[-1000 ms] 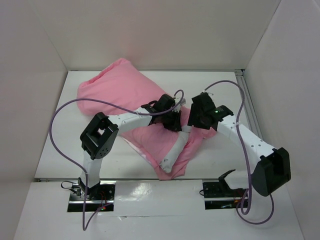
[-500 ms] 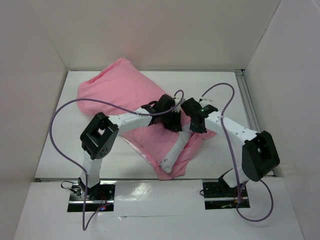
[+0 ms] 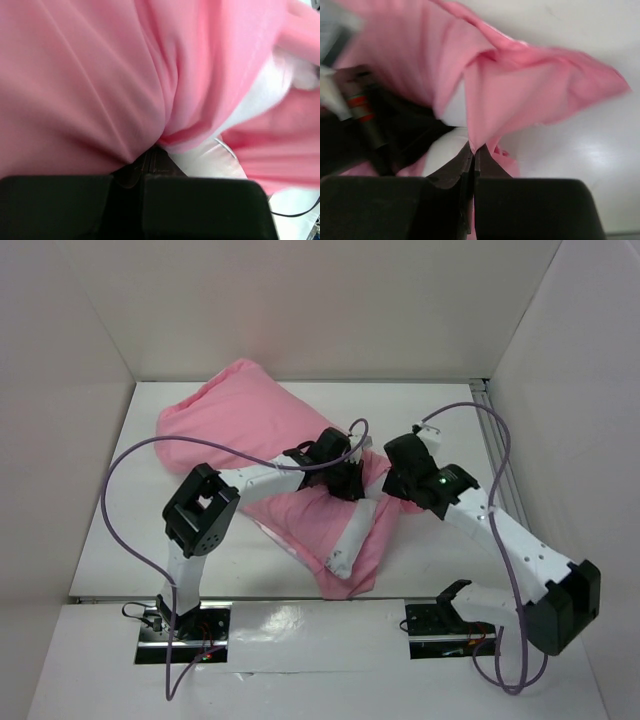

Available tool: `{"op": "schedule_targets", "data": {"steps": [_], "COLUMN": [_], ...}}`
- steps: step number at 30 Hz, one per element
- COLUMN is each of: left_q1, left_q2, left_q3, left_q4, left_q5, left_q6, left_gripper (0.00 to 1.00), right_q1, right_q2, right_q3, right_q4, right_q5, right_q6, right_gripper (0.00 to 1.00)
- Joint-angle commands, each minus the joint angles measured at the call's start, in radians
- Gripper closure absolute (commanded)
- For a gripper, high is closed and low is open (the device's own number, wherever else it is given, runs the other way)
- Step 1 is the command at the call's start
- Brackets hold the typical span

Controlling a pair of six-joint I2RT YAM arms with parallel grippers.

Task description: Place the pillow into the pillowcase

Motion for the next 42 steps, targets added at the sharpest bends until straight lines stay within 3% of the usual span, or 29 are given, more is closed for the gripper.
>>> {"op": "schedule_targets", "data": {"steps": [1, 3, 8, 12, 17, 21, 28, 34, 42], "left_q1": [-0.006, -0.006, -0.017, -0.052, -0.124, -0.149, -0.149, -0.124, -0.072], "left_q2": [0.144, 0.144, 0.135, 0.063, -0.147, -0.186, -0.097, 0.095, 0.101], "left_q3": [-0.131, -0.144, -0.153, -0.229, -0.334, -0.360, -0.247, -0.093, -0.116], "left_q4": [-0.289, -0.278, -0.278, -0.278, -0.267, -0.244, -0.235, -0.246, -0.192], "left_q5": [-0.012, 0.000, 0.009, 0.067, 0.130, 0.193, 0.201, 0.141, 0.173], "left_q6": [0.006, 0.015, 0.026, 0.044, 0.044, 0.023, 0.003, -0.026, -0.035], "left_gripper": [1.00, 1.00, 1.00, 1.00, 1.00, 1.00, 1.00, 1.00, 1.00], "right_q1": [-0.025, -0.025, -0.025, -0.072, -0.231, -0.324, -0.358, -0.358, -0.358], "right_q2": [-0.210, -0.243, -0.276, -0.146, -0.054, -0.043, -0.115, -0.246, -0.229], "right_q3": [-0.002, -0.028, -0.016, 0.131, 0.087, 0.030, 0.052, 0.136, 0.136], "right_q4": [0.389, 0.582, 0.748, 0.666, 0.667, 0.702, 0.711, 0.744, 0.634], "right_q5": [0.003, -0.104, -0.119, -0.057, -0.112, -0.207, -0.388, -0.560, -0.574], "right_q6": [-0.118, -0.138, -0.211, -0.316, -0.345, -0.336, -0.336, -0.327, -0.379], "right_gripper": [1.00, 1.00, 1.00, 1.00, 1.00, 1.00, 1.00, 1.00, 1.00]}}
